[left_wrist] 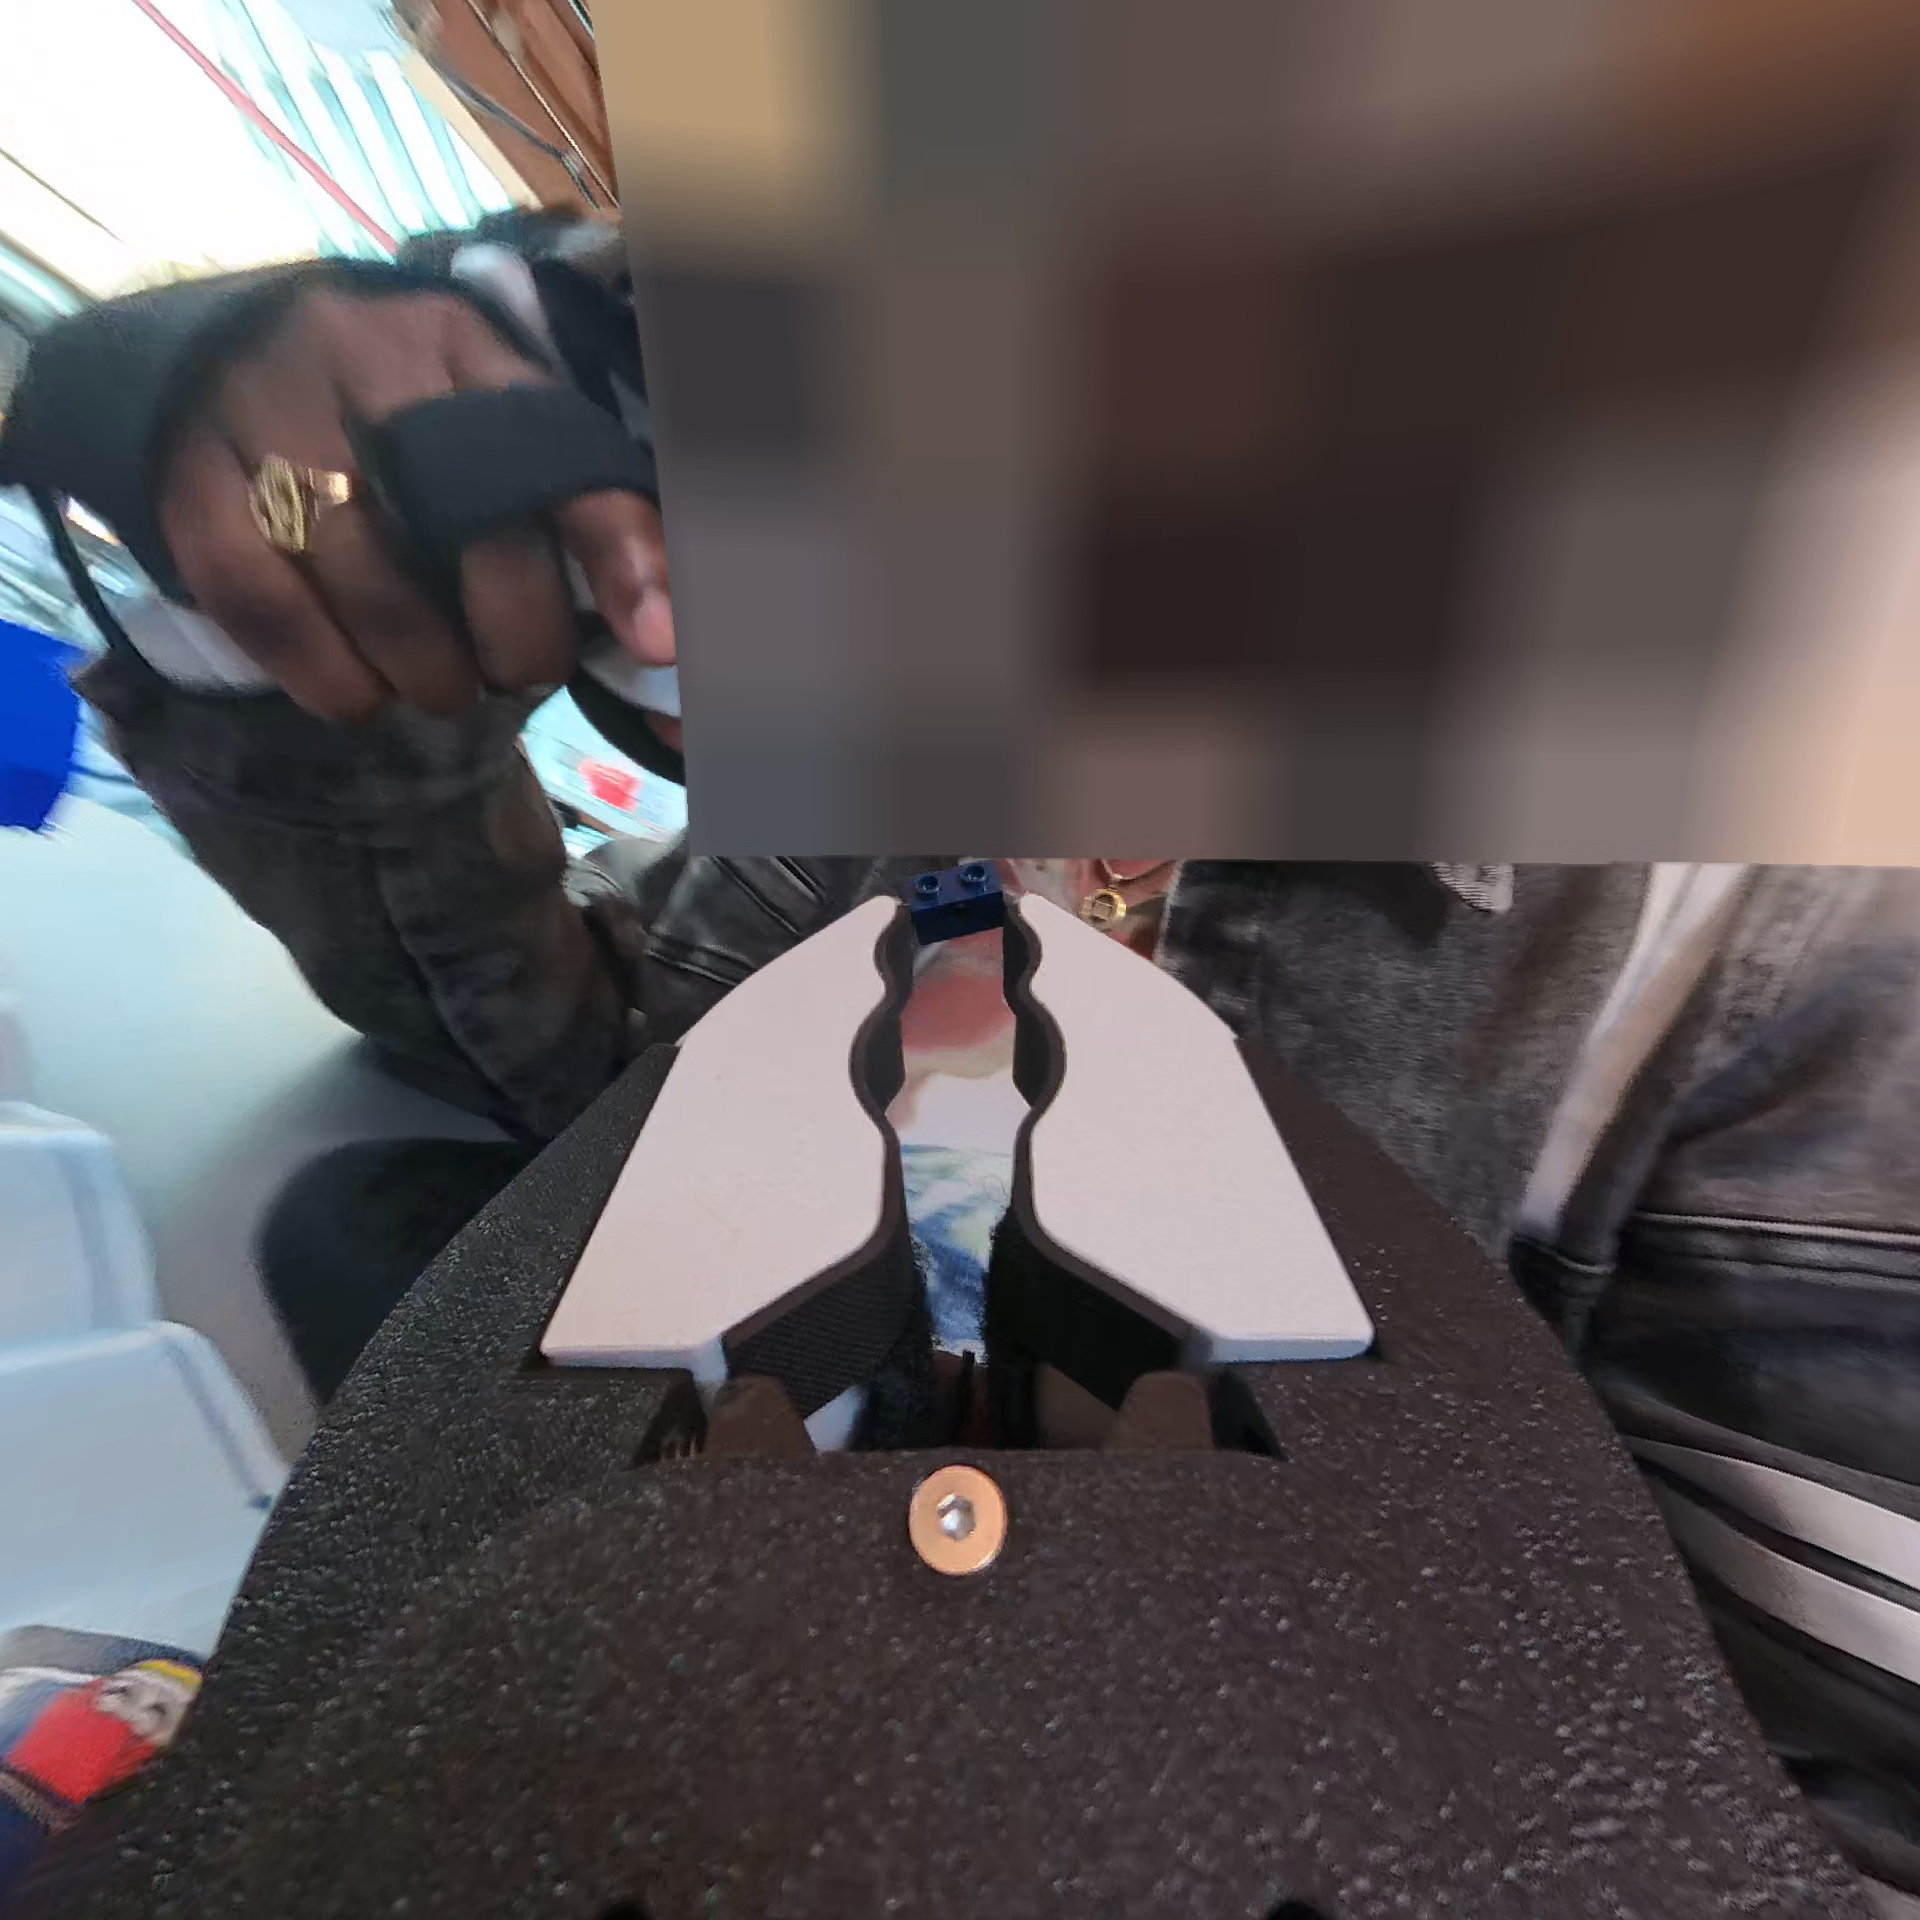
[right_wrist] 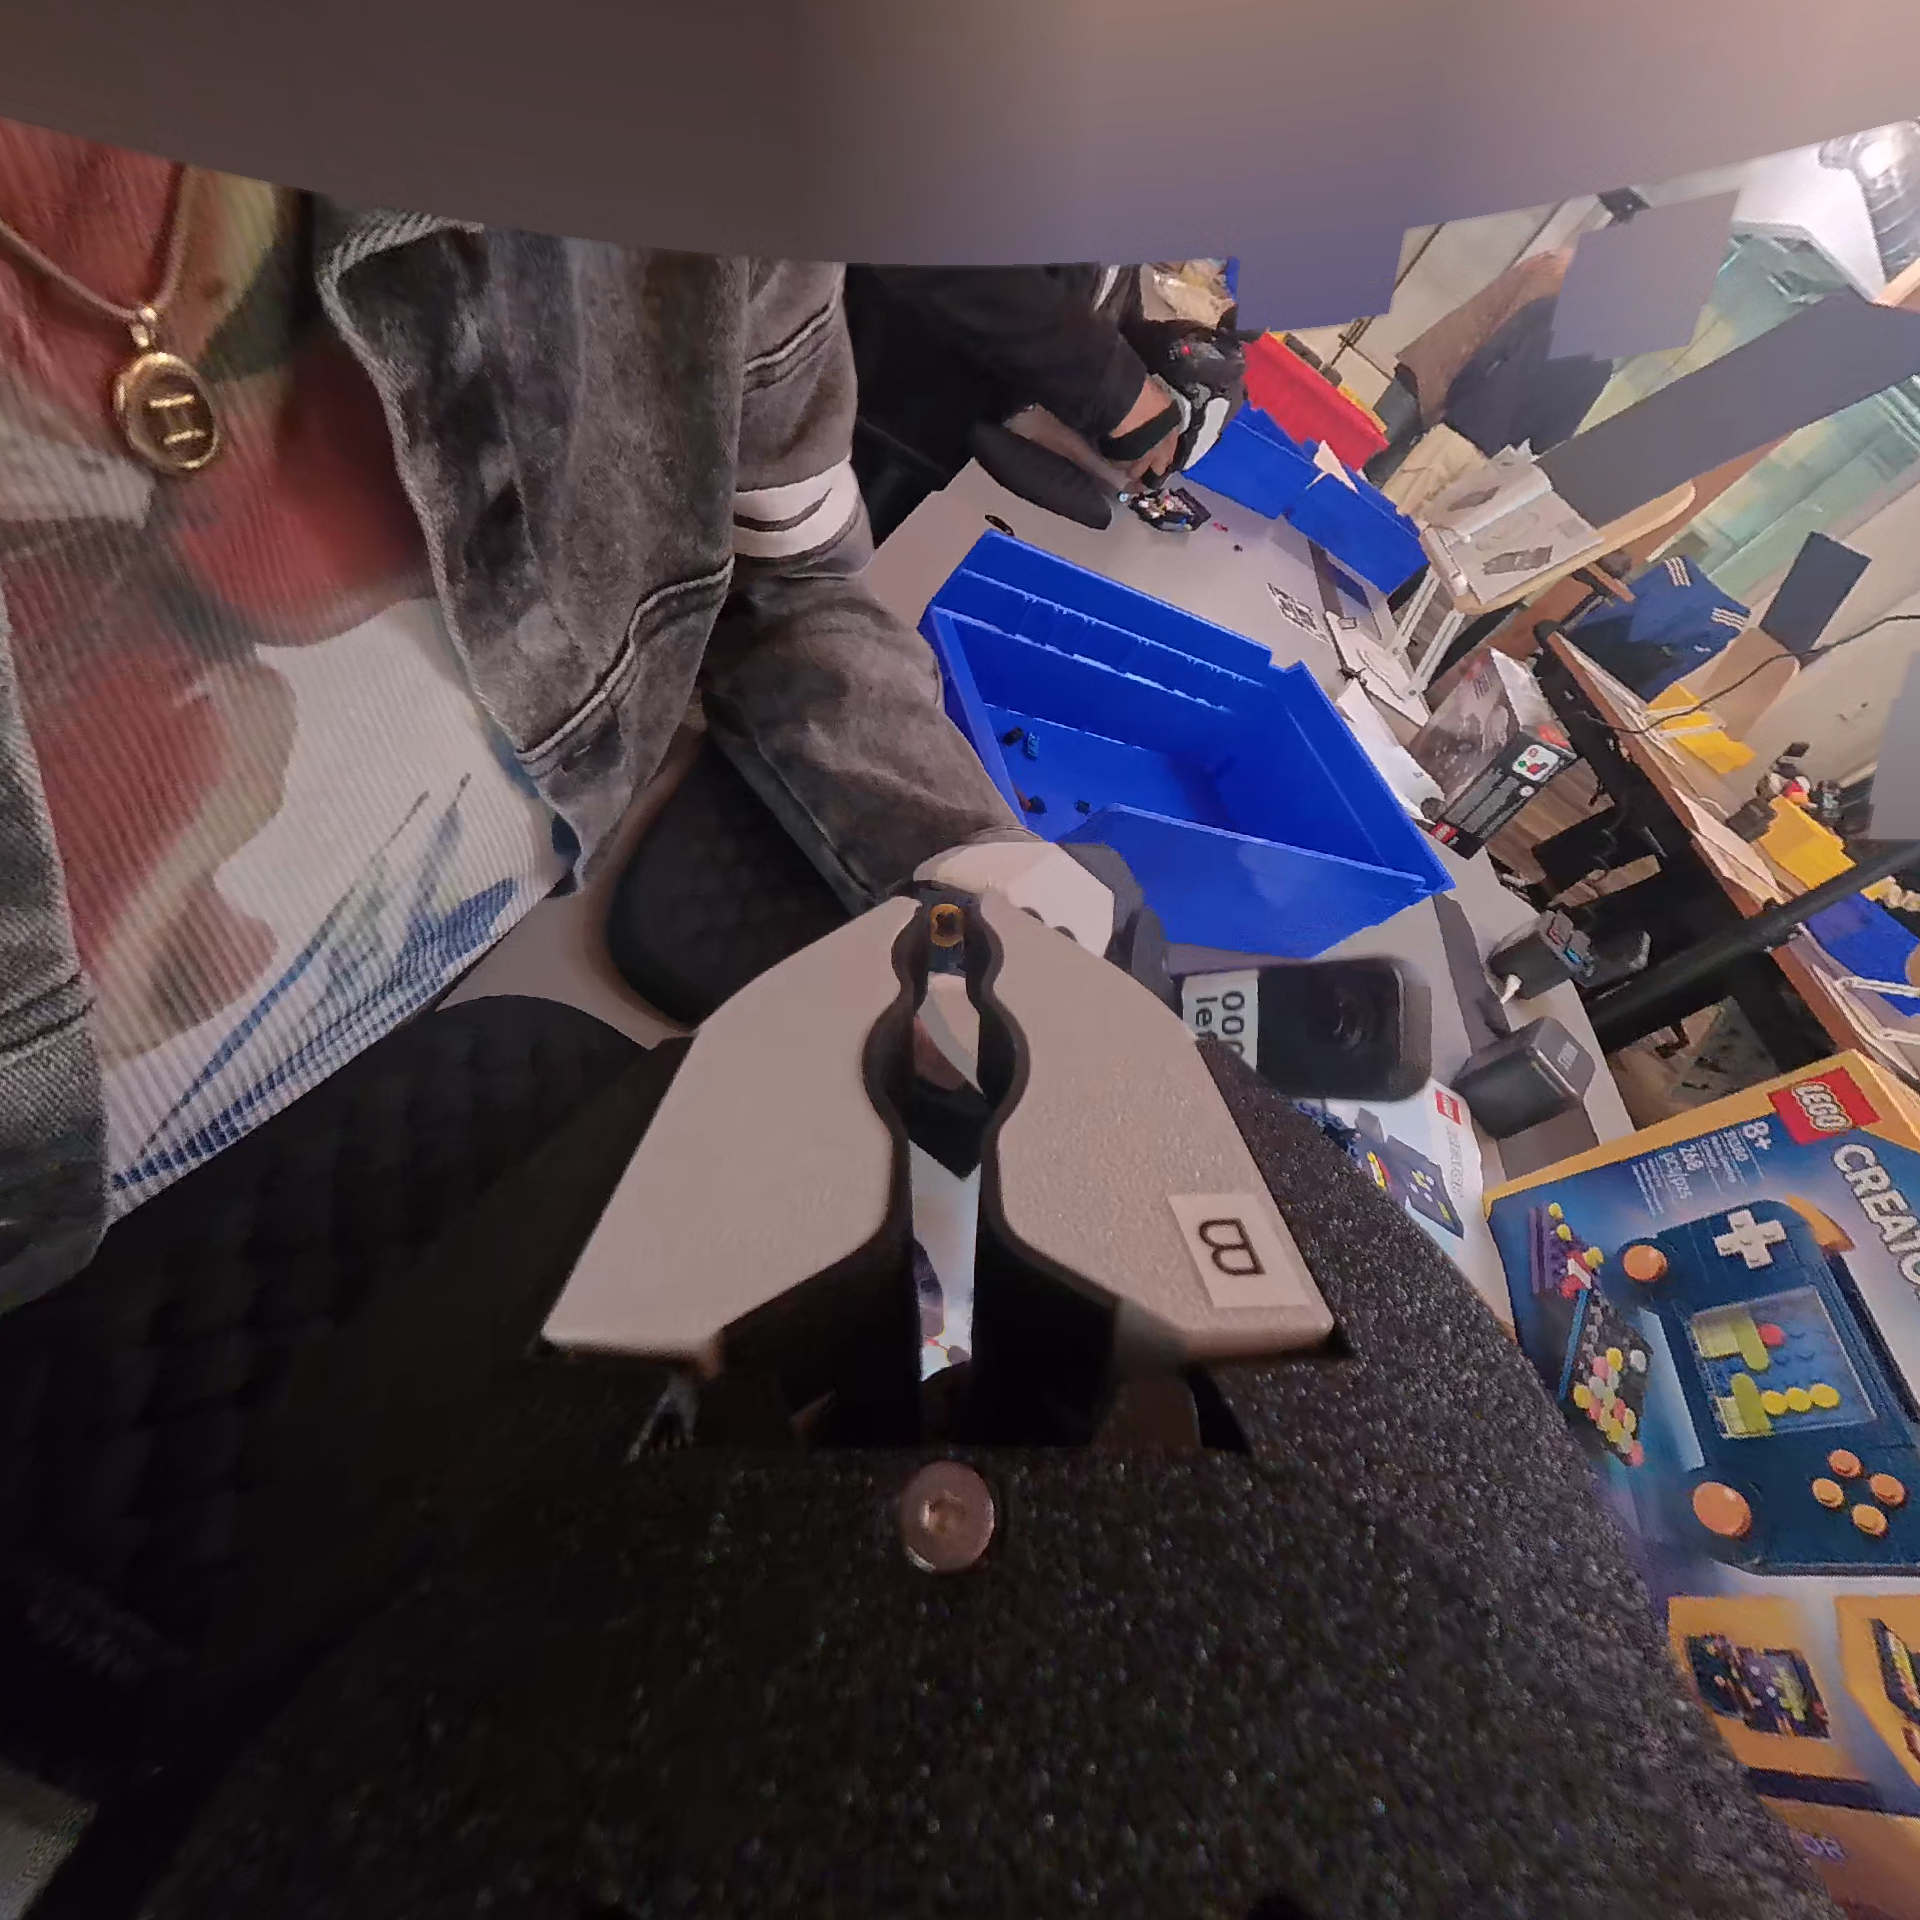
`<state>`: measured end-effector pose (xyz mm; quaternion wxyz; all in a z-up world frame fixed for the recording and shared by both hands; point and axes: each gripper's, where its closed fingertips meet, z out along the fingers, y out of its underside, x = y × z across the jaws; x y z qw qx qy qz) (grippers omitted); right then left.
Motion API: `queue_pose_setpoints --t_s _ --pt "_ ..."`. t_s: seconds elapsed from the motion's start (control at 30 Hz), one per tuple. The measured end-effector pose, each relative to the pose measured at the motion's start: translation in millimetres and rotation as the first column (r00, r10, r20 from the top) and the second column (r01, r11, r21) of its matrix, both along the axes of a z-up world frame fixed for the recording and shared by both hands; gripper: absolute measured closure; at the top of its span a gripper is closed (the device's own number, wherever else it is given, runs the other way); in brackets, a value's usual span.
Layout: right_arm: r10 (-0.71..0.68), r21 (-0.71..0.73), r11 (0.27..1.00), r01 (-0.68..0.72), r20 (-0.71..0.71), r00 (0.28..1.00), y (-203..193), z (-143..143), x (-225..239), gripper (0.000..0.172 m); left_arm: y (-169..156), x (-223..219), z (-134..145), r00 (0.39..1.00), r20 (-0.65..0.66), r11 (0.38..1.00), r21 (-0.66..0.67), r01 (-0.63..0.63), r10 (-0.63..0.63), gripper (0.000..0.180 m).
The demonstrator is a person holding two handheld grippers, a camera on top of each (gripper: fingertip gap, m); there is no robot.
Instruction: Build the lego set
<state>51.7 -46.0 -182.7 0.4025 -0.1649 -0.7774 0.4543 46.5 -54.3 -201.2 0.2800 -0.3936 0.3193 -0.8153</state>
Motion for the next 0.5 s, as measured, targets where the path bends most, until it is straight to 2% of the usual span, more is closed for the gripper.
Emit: queue_pose_setpoints --t_s 0.2,0.5 --pt "0.055 0.028 0.998 -0.055 -0.001 0.998 -8 -4 4 0.166 2 1 -6 0.996 0.012 0.991 -0.099 0.086 -0.086 0.164" --pt "0.049 0.098 0.994 -0.049 0.0 0.999 -9 -14 0 0.166 -3 -1 -5 0.988 0.038 0.981 -0.121 0.153 -0.149 0.164"
